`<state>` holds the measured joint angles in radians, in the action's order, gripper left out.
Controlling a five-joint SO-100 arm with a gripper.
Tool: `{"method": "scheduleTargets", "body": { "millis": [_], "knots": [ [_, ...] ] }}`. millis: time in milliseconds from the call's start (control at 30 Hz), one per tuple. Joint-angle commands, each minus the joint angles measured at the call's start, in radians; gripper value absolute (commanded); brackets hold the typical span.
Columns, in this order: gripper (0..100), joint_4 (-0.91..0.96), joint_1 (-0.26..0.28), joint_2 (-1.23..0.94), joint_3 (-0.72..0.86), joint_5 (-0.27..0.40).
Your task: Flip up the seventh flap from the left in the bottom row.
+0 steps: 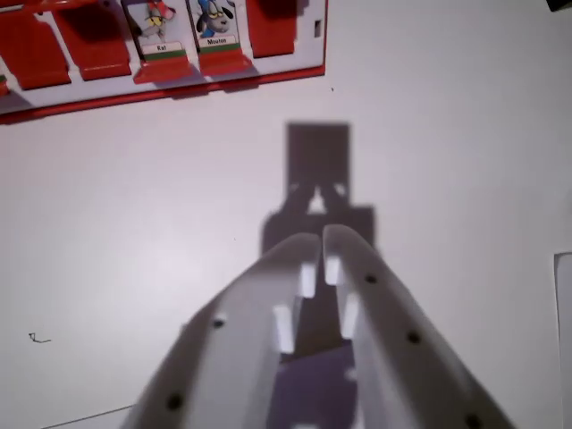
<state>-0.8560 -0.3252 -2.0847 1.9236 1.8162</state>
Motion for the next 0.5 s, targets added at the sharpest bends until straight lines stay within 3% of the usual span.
{"method": "scheduleTargets", "body": {
  "millis": [0,467],
  "knots": [
    [0,0.095,-0.015,-0.015,0.014,0.015],
    [0,0.258,-0.043,0.094,0.084,0.028]
  ]
}}
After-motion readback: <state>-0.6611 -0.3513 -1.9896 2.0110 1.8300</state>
